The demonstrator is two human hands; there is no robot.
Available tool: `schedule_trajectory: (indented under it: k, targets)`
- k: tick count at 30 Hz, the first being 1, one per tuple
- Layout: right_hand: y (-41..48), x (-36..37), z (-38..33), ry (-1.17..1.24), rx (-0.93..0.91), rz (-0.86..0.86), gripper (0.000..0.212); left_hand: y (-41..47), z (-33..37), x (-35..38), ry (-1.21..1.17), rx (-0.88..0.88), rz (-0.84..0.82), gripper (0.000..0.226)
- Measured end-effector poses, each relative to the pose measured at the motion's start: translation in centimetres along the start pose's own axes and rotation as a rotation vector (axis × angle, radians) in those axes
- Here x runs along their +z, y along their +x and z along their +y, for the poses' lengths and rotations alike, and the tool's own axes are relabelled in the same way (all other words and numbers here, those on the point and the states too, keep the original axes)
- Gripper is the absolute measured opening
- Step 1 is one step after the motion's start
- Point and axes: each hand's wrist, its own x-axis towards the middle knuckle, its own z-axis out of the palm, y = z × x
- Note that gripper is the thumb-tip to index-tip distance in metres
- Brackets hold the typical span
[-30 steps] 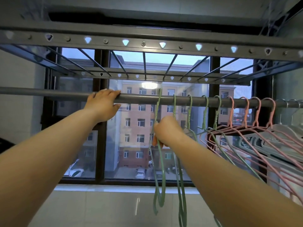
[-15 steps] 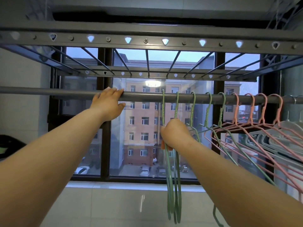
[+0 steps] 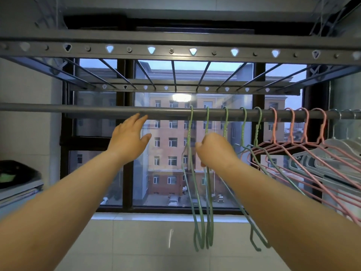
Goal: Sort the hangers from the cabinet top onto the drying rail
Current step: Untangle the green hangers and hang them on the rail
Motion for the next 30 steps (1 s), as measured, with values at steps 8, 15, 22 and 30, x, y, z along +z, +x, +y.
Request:
schedule_trajectory:
  k: [8, 15, 22, 30]
  targets:
    - [-3.5, -1.2, 0.5, -0.197, -0.133, 0.041, 0.026, -6.1, 2.9, 0.6, -0.325, -0.015, 0.053, 0.039]
    - [-7.6, -3.4, 1.7, -0.164, -0.213, 0.023, 0.02, -9.1, 7.5, -3.0, -0.458, 0.039, 0.066, 0.017]
    - [-12.2, -9.4, 5.5, -0.205, -0.296, -0.003, 0.011, -13.5, 17.1, -6.5, -0.493, 0.191, -0.021, 0.027]
    - [-19.5, -20.7, 20.5, -0.32, -0.161, -0.013, 0.023, -19.4, 33.9, -0.7, -0.63, 0.279, -0.158, 0.018]
